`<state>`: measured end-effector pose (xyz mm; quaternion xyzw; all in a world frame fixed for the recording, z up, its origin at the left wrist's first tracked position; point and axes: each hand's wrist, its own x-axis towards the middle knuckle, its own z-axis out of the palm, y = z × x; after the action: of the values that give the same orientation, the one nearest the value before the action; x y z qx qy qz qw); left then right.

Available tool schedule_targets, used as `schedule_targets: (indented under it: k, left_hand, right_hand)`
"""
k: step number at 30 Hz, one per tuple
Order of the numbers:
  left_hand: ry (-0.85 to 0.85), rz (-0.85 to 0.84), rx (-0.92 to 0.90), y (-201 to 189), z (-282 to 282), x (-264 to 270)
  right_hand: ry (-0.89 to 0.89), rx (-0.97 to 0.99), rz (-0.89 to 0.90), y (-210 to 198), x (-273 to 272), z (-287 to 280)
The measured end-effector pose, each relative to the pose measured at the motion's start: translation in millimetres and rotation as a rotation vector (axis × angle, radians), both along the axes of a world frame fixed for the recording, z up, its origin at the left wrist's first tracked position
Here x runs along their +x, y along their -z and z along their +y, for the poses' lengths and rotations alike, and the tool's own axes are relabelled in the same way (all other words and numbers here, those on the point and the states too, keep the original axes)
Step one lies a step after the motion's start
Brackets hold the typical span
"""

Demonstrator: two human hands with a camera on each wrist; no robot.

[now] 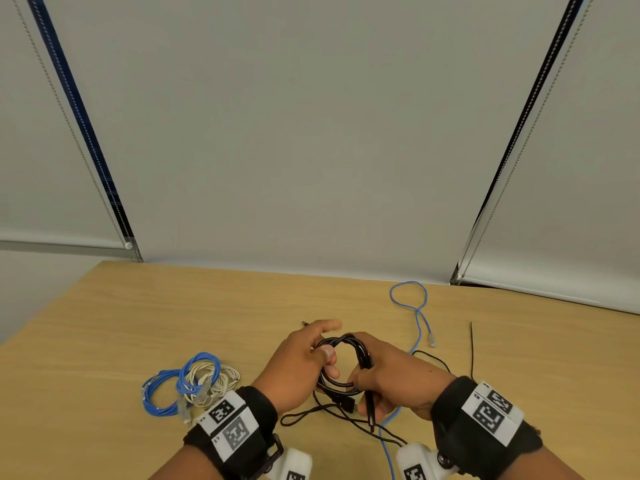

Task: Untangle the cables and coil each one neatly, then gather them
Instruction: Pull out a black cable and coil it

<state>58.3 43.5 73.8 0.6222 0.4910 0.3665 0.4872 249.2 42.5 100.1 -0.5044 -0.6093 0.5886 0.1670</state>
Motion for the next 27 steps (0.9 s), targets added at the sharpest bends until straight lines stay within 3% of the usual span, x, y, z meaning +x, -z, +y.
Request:
schedule_targets:
  k: [4,8,14,20,24,27]
  left_hand:
    - [-0.089,-0.134,-0.095,-4,5,-5]
    - [-0.04,-0.239,-0.195,-7,10,-14]
    - [0.038,-0.125,-0.145,-8,9,-12]
    - [-0.045,-0.291,-0.255,2,8,-11]
    - [-0.159,-0.189,-0.161,9,10,-6]
    - [-0.148,-0.14,-0.109,8,10,-8]
  right_hand:
    - [-0.028,0.047,0.159,-2,-1,0]
    - [-0.083,0.015,0.256,-3,8,-3]
    - [0.161,0.038,0.168,6,10,-1]
    - [0.105,0.074,0.176,1,7,-4]
    - [0.072,0.145,0.145,0,1,-6]
    - [0.108,0.192,0.087,3,-1,-8]
